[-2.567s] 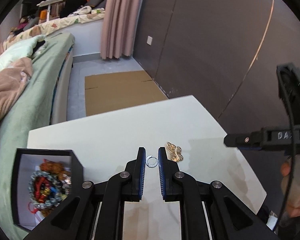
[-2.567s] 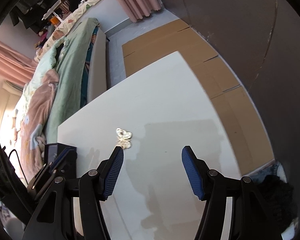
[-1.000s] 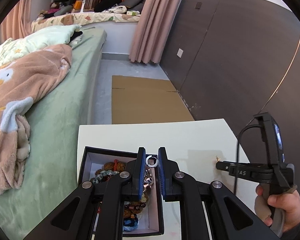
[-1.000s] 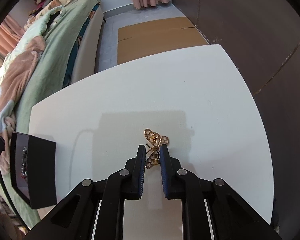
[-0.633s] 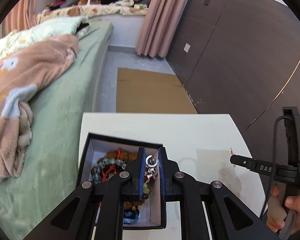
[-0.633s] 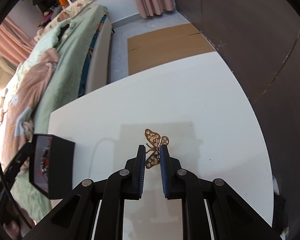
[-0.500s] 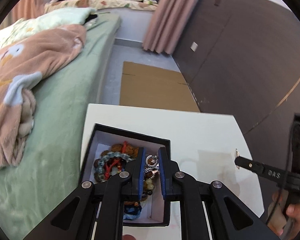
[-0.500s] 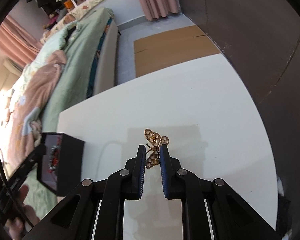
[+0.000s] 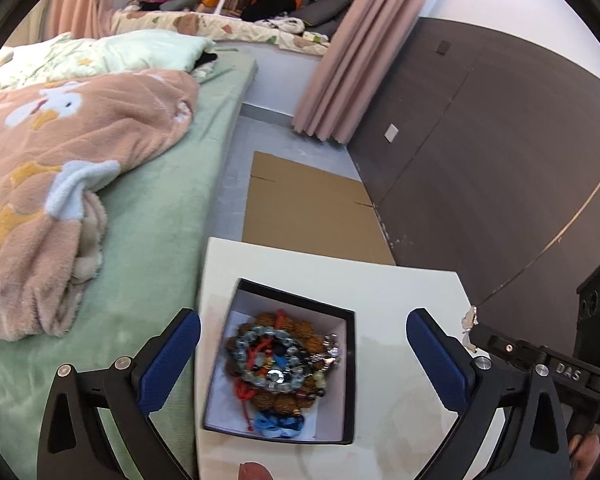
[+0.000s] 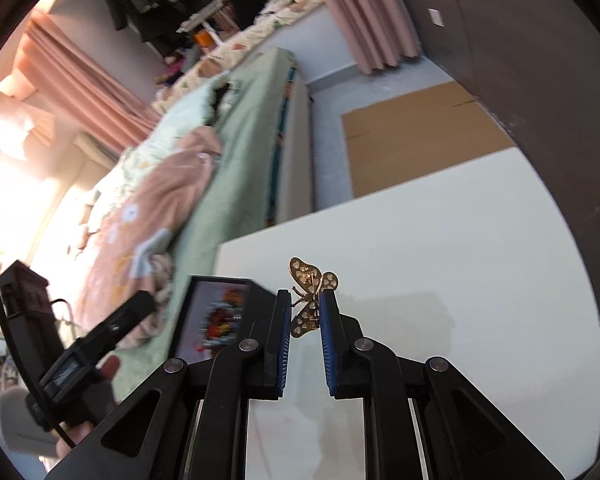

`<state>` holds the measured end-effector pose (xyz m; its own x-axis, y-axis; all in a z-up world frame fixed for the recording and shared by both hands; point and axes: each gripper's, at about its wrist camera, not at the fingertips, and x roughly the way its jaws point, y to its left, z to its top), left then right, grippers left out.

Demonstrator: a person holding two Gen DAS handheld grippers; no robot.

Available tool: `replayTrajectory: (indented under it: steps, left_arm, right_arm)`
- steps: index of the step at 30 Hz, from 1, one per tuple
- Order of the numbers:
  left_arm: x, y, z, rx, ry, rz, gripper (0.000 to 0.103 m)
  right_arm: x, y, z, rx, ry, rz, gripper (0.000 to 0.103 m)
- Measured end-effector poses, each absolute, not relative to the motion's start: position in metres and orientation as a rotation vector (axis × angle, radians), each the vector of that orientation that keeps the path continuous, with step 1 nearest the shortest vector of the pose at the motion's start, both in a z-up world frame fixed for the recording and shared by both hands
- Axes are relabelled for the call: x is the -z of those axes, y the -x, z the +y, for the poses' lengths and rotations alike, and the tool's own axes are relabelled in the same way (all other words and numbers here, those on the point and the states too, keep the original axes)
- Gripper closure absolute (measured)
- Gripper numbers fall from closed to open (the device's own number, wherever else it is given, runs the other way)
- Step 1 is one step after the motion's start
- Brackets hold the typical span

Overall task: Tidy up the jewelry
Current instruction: 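Carry the gold butterfly brooch into the black box and open the right tool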

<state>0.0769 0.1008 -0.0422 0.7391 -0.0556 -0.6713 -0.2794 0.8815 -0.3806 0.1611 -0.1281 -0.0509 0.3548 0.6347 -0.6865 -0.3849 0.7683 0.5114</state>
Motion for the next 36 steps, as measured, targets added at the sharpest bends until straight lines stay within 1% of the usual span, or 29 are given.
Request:
replayTrajectory:
  steps: [7, 16, 19, 20, 21, 22, 23, 24, 29, 31, 33, 36]
  left_arm:
    - [0.036, -0.066, 0.125, -0.184, 0.510, 0.723, 0.000]
    - [0.032, -0.055, 0.145, -0.203, 0.555, 0.698, 0.000]
    - [0.030, -0.054, 0.149, -0.211, 0.562, 0.693, 0.000]
    - [0.030, -0.053, 0.151, -0.214, 0.565, 0.692, 0.000]
    - [0.030, -0.053, 0.152, -0.214, 0.568, 0.691, 0.000]
    - [0.030, -0.052, 0.154, -0.215, 0.573, 0.688, 0.000]
    - [0.029, -0.051, 0.154, -0.215, 0.573, 0.687, 0.000]
    - [0.029, -0.051, 0.154, -0.216, 0.570, 0.687, 0.000]
    - [0.029, -0.049, 0.153, -0.210, 0.559, 0.692, 0.000]
    - [0.028, -0.048, 0.151, -0.205, 0.554, 0.692, 0.000]
    - [0.027, -0.047, 0.147, -0.201, 0.548, 0.691, 0.000]
    - [0.026, -0.047, 0.140, -0.199, 0.531, 0.700, 0.000]
  right_arm:
    - [0.045, -0.153, -0.103, -0.775, -0.339, 0.985, 0.088]
    - [0.057, -0.152, -0.064, -0.875, -0.430, 1.011, 0.087]
    - [0.060, -0.151, -0.051, -0.910, -0.471, 0.989, 0.087]
    - [0.062, -0.151, -0.045, -0.918, -0.467, 0.996, 0.081]
    - [0.064, -0.152, -0.041, -0.922, -0.463, 1.009, 0.060]
    - [0.067, -0.153, -0.036, -0.919, -0.459, 1.029, 0.047]
    - [0.070, -0.153, -0.034, -0.907, -0.461, 1.041, 0.026]
    - [0.073, -0.153, -0.034, -0.889, -0.467, 1.054, 0.016]
    - [0.076, -0.158, -0.048, -0.828, -0.455, 1.084, 0.016]
    - [0.072, -0.156, -0.057, -0.802, -0.429, 1.072, 0.014]
    - [0.068, -0.154, -0.066, -0.791, -0.418, 1.066, 0.009]
    - [0.062, -0.151, -0.081, -0.770, -0.402, 1.049, 0.009]
